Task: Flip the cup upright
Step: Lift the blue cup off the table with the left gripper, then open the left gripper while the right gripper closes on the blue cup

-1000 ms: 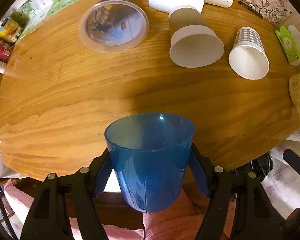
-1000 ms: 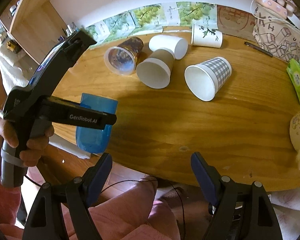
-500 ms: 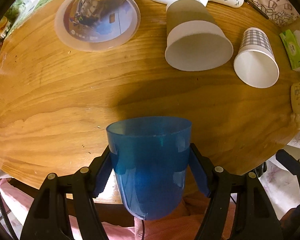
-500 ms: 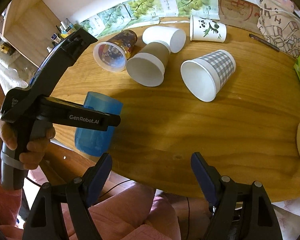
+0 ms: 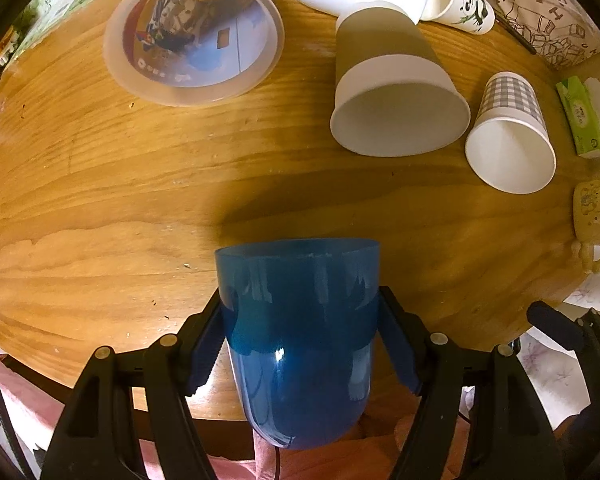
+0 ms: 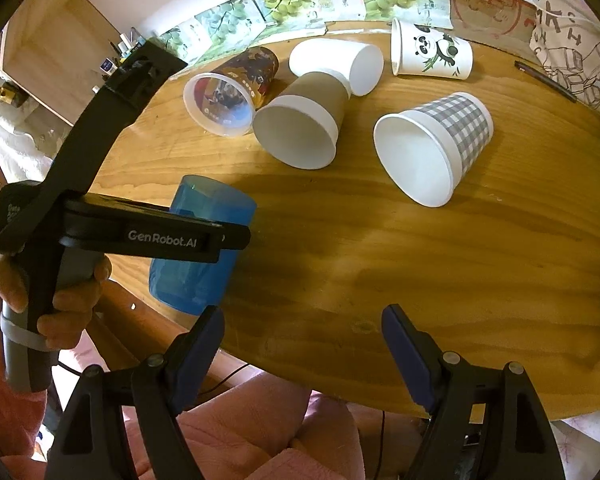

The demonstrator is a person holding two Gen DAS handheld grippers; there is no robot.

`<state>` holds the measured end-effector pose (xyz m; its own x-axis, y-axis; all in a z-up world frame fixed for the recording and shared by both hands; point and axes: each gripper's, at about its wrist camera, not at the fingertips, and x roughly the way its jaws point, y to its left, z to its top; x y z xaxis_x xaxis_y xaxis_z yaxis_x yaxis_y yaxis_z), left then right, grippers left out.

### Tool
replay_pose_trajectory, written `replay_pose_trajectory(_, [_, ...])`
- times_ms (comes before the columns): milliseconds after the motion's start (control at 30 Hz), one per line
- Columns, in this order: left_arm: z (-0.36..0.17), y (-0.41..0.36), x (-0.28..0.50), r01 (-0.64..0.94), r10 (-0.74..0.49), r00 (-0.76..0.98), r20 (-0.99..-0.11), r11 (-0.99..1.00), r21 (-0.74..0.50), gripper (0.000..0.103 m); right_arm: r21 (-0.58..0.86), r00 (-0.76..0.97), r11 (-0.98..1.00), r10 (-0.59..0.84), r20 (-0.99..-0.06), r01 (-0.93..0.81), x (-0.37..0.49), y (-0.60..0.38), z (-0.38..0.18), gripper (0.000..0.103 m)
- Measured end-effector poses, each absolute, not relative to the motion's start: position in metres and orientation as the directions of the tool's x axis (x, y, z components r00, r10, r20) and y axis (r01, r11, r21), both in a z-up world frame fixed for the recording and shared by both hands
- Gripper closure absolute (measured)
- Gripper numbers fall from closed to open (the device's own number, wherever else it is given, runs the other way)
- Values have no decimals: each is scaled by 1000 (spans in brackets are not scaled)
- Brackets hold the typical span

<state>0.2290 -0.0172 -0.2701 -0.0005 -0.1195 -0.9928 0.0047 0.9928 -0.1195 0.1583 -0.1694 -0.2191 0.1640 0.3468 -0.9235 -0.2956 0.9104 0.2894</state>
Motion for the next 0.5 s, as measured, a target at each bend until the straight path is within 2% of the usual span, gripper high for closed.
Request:
replay_pose_trajectory(133, [-266, -8, 230, -12, -167, 3, -986, 986, -167, 20, 291, 156, 909, 347, -925, -297, 161, -166, -221, 21])
replay_pose_trajectory(500, [-240, 7, 226, 5, -217, 63, -974, 976, -217, 20, 297, 147, 907, 351, -925, -299, 164, -157, -225, 21])
